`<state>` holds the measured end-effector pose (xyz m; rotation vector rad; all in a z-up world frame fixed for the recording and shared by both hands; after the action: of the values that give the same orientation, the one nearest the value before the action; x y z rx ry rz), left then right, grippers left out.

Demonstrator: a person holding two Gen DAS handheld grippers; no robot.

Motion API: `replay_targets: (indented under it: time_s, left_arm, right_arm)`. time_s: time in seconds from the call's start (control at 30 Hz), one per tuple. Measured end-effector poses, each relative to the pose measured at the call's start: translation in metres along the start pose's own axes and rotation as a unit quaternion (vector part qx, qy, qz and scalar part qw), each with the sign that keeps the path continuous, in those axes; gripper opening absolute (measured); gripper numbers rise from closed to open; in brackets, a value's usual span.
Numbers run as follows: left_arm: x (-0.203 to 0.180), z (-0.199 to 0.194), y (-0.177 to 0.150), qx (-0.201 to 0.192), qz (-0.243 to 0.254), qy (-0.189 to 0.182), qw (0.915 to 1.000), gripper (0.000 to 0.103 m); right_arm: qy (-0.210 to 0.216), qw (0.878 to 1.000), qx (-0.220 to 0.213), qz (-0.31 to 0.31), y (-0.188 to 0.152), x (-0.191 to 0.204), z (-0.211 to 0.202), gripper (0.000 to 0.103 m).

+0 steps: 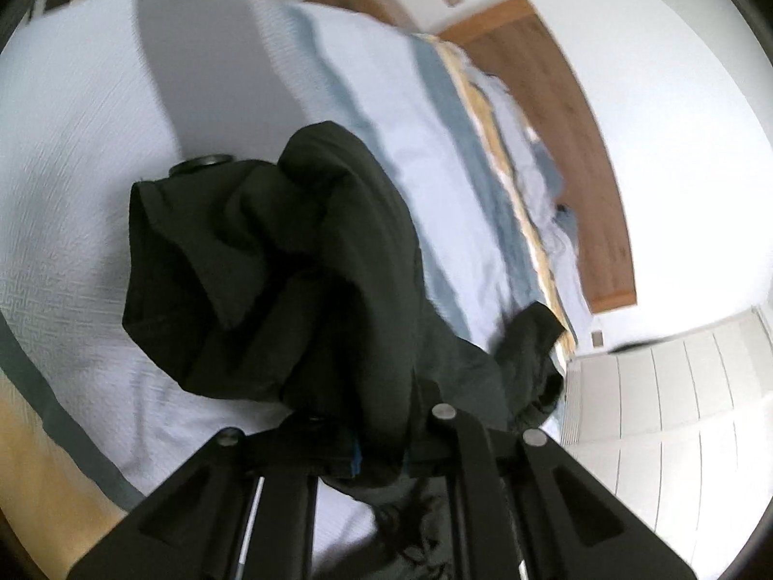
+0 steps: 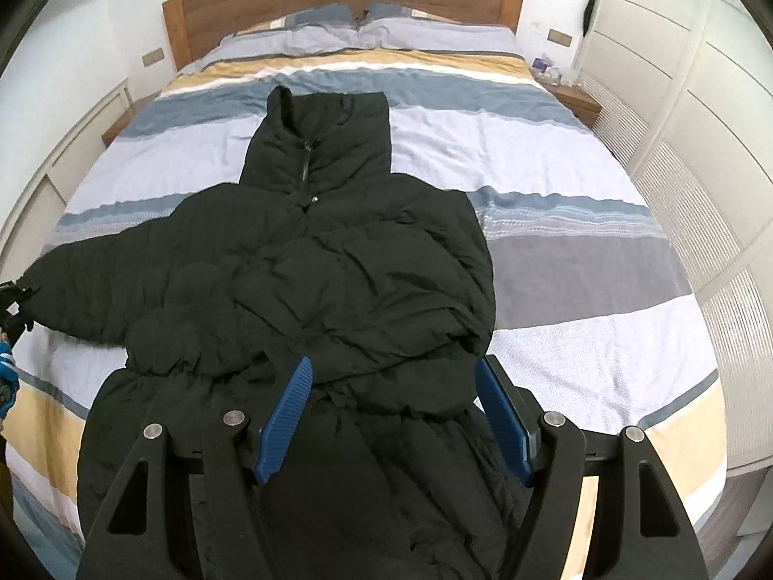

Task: Fold large clothes

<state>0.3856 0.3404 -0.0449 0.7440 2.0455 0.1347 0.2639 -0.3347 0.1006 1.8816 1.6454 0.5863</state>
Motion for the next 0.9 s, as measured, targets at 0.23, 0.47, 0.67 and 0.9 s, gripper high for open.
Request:
replay_targets:
  time_s: [0.23,0.47,0.67,0.9]
  left_arm:
    - [-0.098,-0.026,-0.049,0.018,0.084,-0.030,0.9959,0.009]
    - [-0.194,-0.021,-0.148,0.063,0.176,-0.052,0.9809,0.009]
    - [-0.232,0.003,-0.250,0.111,0.238,-0.026,0.9646,0.009]
    - [-0.233,0.029,-0.337,0.156,0.274,0.033,0.9484,0.009]
  right_arm:
    - [0.016,0.999,-0.017,0.032,-0.002,-0.034,0.000,0.070]
    - [0.030,0.998,-0.033,0.046,0.006,-0.083,0.005,0.070]
    - [0.038,0.997,-0.036,0.049,0.010,-0.128,0.016,0.070]
    - [0.052,0.996,-0.029,0.069,0.011,-0.173,0.040,0.070]
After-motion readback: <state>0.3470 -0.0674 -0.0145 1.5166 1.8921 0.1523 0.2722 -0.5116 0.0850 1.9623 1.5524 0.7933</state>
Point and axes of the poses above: each gripper's, at about its wrist camera, not at the fingertips, and z roughly the way its jaws point, x to its left, y to its top, the point moved 4 cm from there along z, roughly the way its jaws point, and after that the axes turned 13 degrees about -x, right-handed, at the moved point
